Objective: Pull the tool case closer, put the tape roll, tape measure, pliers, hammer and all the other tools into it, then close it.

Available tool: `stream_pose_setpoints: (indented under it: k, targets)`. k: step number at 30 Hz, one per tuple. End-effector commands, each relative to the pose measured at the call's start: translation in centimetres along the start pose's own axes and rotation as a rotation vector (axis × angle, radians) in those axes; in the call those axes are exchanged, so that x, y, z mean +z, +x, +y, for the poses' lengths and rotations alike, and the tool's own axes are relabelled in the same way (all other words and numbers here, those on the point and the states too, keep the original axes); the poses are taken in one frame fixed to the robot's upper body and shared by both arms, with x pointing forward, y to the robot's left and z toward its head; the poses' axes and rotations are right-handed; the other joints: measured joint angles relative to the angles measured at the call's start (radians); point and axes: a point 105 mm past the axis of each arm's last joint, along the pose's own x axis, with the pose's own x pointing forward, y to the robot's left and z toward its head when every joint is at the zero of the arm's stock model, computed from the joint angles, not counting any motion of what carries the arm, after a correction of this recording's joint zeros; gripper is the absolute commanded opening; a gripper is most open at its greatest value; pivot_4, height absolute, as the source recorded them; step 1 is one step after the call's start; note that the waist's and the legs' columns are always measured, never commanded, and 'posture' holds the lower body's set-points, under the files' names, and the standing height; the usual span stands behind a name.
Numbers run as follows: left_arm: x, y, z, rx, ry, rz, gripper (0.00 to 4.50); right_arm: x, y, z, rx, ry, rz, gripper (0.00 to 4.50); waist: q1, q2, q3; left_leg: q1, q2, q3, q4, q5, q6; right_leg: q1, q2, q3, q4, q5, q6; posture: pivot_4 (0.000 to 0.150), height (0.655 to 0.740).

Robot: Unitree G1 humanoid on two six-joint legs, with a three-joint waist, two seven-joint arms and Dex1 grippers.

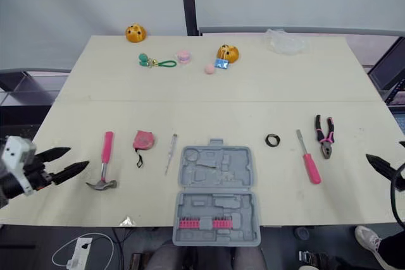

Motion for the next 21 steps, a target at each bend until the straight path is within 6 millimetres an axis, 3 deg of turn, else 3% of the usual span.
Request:
stream_pose_setpoints:
  k: [1,6,11,19,21]
  targets:
    - [4.7,2.6,-4.3,-0.249,0.116,-0.073,4.40,3.8,1.9,3.8,0.190,-0.128,-0.031,4.50,0.000,0.000,0.000,0.000,0.000,0.000,0.000,0.000,0.000,0.000,0.000,0.000,0.000,0.000,0.000,0.150,0.7400]
    - [8.9,6.2,-10.3,-0.565,0.227,-0.160,4.40,6.4,4.7,7.5,0.421,-0.262,0.004,4.50,0.001,0.000,0.000,0.000,-0.001,0.000,0.000,0.001,0.000,0.000,0.001,0.000,0.001,0.000,0.000,0.150,0.7400]
    - [11.6,8.3,-14.9,-0.784,0.328,-0.249,4.40,5.7,8.1,9.7,0.586,-0.458,0.168,4.50,0.000,-0.001,0.001,-0.001,0.000,0.004,0.000,0.001,0.000,-0.001,0.011,-0.004,-0.001,0.001,0.001,0.150,0.7400]
    - [13.3,9.6,-17.5,-0.890,0.361,-0.336,4.40,4.2,14.3,10.3,0.623,-0.647,0.283,4.50,-0.003,0.000,0.001,-0.007,0.002,0.004,0.007,0.001,0.000,-0.006,0.014,-0.004,0.001,0.001,0.001,0.150,0.7400]
    - [13.5,9.8,-17.7,-0.893,0.360,-0.347,4.50,3.5,15.3,10.3,0.643,-0.694,0.318,3.99,-0.003,0.000,0.001,-0.007,0.002,0.004,0.008,0.001,0.000,-0.006,0.014,-0.005,0.001,0.001,0.001,0.150,0.7400]
